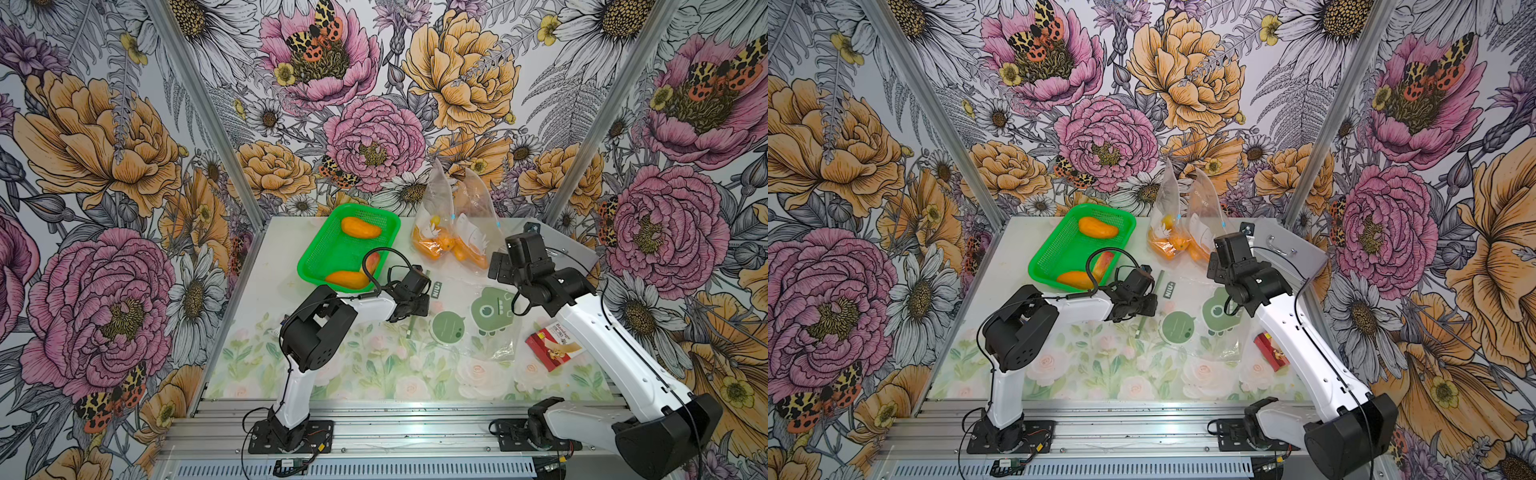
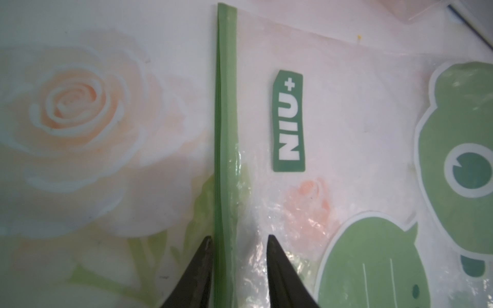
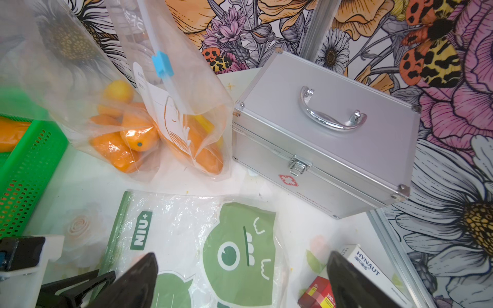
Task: Place the mango in a zip-top bag and seal the zipper
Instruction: Pick up the zipper food storage bag.
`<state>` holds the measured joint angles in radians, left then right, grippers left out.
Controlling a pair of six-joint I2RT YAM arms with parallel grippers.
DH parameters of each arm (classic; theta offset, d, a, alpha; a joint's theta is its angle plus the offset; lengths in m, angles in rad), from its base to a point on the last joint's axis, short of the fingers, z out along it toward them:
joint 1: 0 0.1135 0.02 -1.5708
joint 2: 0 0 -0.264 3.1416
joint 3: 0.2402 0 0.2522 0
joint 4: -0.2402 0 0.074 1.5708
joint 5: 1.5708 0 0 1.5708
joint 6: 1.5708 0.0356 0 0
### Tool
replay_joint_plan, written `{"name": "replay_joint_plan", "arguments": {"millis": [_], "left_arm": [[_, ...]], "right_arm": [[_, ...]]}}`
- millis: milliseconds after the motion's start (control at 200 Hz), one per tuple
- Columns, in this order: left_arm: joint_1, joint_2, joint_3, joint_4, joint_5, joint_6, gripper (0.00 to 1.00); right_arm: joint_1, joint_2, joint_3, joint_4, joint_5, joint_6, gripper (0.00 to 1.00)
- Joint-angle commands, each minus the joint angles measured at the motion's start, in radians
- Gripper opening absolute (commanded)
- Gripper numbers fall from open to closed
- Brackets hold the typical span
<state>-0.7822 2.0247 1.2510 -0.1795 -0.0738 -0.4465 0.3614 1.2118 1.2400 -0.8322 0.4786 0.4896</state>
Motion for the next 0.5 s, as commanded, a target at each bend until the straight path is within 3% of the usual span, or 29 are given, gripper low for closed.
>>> {"name": "replay_joint_plan", "arguments": {"millis": [0,115,305,495], "left_arm": [[-0.009,0.025,0.008,-0.038,-0.055,0.015,0.16],[-0.015,0.024,0.007,-0.04,-0.068,0.017,0.0],[-0.017,-0.012,-0.018,-0.038,-0.095,0.005,0.0],[0.0,-0.158,-0.094,-0.022,-0.102,-0.017,0.0]], "right_arm": [[0.006,-0.009,-0.004,0.021,0.018,0.014,0.99],[0.007,-0.005,-0.01,0.024,0.013,0.022,0.99],[0.016,-0.009,-0.033,0.033,-0.014,0.051,0.99],[0.077,-0.016,-0.058,0.04,-0.085,0.084,0.99]]}}
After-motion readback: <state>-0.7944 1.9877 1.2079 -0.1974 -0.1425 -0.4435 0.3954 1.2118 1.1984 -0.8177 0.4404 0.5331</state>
